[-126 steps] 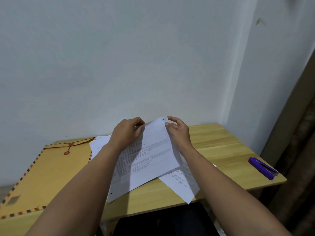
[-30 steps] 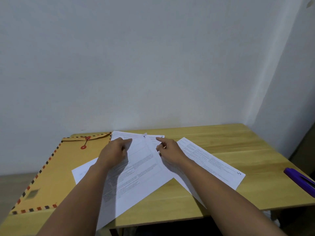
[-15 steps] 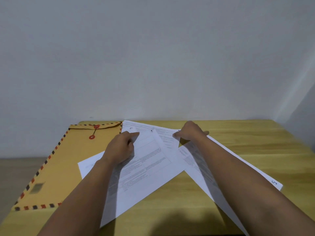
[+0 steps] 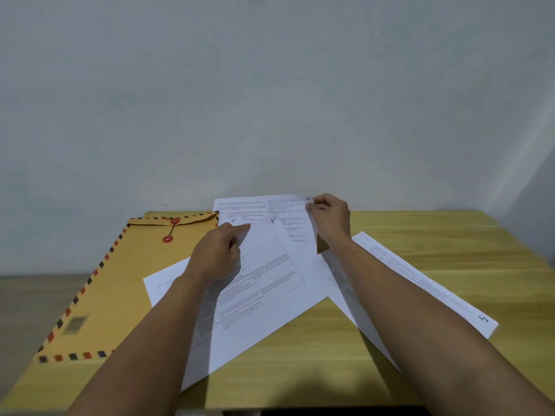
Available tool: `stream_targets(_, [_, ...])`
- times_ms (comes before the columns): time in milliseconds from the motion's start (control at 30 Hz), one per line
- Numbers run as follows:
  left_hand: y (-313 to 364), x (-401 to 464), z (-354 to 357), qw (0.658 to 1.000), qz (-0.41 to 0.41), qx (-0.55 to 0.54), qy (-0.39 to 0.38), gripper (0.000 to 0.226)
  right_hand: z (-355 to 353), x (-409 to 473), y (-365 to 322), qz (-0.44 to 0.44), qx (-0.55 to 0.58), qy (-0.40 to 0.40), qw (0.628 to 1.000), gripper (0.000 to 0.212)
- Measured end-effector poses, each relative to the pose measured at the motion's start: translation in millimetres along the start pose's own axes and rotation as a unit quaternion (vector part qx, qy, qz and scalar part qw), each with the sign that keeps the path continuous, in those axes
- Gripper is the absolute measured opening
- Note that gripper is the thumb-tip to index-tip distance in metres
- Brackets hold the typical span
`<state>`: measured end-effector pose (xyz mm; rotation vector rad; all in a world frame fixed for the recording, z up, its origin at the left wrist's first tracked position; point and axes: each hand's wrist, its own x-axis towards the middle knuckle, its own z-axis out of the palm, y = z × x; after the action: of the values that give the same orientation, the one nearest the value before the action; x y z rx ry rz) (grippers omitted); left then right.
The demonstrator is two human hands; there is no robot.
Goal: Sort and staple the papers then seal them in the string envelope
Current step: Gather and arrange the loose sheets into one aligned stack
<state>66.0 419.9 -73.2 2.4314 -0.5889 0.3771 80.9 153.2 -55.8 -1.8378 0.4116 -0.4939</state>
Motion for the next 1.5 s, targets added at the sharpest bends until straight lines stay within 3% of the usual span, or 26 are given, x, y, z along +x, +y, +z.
stream_targets(200, [27,-2,-27,0.999,0.026,0.006,0.023,0.055,-18,-14,-50,-0.100,0.131,0.059,0.985,0.009])
stream_targets(467, [82,1,-61,0.994,0.081,0.043,0.064,0.058,-93,-21,-119,-0.194,0.160,0.053,0.966,0.010])
stream_targets(700, [144,6,-98,0.983,0.147,0.046,0.101,0.058,-154,-40,-157,-0.221,0.201,0.060,0.953,0.008])
stream_targets(900, [189,6,-109,0.975,0.185,0.040,0.119,0.060,-181,-59,-155,-0.139,0.166,-0.039,0.976,0.004])
stream_targets(1000, [203,3,-104,0.973,0.195,0.033,0.116,0.061,-189,-72,-140,-0.091,0.165,-0.076,0.979,0.012])
stream_targets(1200, [217,-4,-86,0.974,0.201,0.017,0.101,0.059,-203,-94,-115,-0.007,0.223,-0.159,0.962,0.021])
stream_targets(1500, [211,-6,-63,0.981,0.184,0.015,0.066,0.056,-200,-93,-89,0.042,0.261,-0.203,0.943,0.028])
